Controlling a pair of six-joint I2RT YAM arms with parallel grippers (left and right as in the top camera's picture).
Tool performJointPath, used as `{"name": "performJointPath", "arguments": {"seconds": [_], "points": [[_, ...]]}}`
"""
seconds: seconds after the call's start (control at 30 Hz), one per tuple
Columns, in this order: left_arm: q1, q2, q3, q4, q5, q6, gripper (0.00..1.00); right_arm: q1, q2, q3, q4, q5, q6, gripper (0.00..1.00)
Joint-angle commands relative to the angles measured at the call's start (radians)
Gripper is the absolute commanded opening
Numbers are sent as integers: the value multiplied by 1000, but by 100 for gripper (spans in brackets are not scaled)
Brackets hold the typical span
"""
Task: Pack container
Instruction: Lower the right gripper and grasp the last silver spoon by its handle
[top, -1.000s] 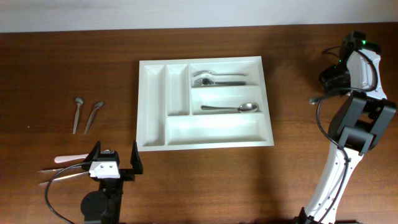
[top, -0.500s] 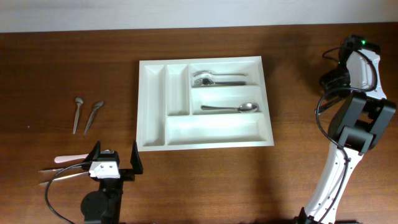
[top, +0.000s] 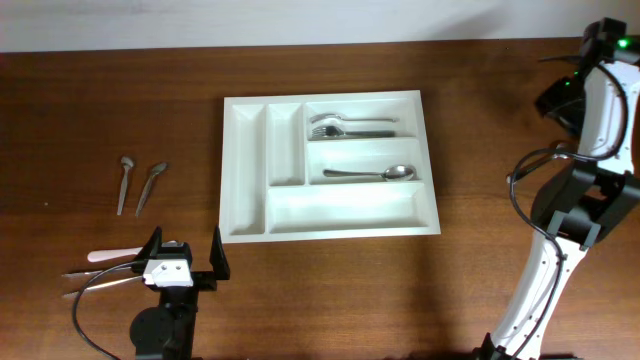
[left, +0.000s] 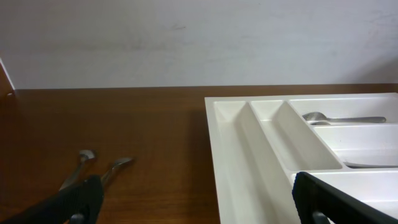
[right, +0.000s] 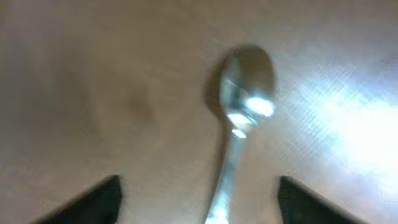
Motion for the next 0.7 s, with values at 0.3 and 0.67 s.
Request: {"name": "performJointPath", "arguments": {"seconds": [0.3, 0.67], "points": [[6, -10, -7, 2, 11, 16, 99, -20, 6, -8, -51, -45, 92, 99], [6, -10, -7, 2, 11, 16, 99, -22, 7, -142, 49, -65, 147, 99]]}}
